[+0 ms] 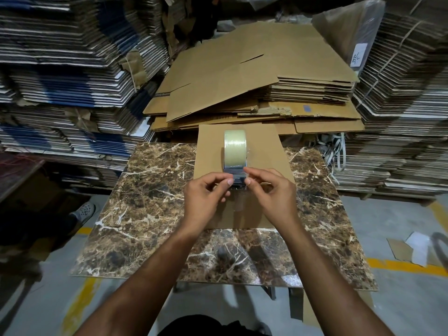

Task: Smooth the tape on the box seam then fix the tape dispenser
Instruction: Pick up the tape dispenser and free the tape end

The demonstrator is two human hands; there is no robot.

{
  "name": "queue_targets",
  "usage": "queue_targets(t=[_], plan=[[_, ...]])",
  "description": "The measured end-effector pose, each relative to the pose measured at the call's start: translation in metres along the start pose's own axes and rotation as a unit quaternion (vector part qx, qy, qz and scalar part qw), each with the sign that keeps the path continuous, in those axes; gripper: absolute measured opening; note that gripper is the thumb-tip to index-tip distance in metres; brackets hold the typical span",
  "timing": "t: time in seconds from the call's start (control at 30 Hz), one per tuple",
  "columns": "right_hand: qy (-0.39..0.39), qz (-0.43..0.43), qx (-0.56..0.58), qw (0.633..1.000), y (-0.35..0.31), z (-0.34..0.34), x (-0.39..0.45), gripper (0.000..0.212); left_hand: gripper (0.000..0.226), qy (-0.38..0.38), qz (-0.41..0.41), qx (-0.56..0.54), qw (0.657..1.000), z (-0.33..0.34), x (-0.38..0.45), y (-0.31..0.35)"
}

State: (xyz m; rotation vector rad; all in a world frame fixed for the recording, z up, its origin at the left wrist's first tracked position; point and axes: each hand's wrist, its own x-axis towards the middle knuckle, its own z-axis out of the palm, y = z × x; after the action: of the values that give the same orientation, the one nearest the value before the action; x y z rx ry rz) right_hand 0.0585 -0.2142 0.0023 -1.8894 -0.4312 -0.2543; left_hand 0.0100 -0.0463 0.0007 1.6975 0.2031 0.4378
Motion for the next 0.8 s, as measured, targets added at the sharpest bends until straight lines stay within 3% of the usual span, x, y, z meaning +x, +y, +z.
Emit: queue_targets(t=[0.3,0.53,0.8], plan=[[0.029,0.087,0.054,0.994,-0.0040,0.0076,-0.0048,0.052,0.012,0.018,-0.016,-0.014,1.000,0.0009,-0.0017,-0.0033],[-0.016,0.087,0.048,0.995,-0.0029,0.0006,-0.0030,0.007,0.012,0.016,-0.017,-0.011,1.000,-0.0007,-0.0042,-0.0060],[-0.039,0.182,0.172,0.967,-0.0089,0.0060,-0.0060,0.006,0.010,0.049,-0.051,-0.036,0.997,0.0042,-0.0067,-0.0026]])
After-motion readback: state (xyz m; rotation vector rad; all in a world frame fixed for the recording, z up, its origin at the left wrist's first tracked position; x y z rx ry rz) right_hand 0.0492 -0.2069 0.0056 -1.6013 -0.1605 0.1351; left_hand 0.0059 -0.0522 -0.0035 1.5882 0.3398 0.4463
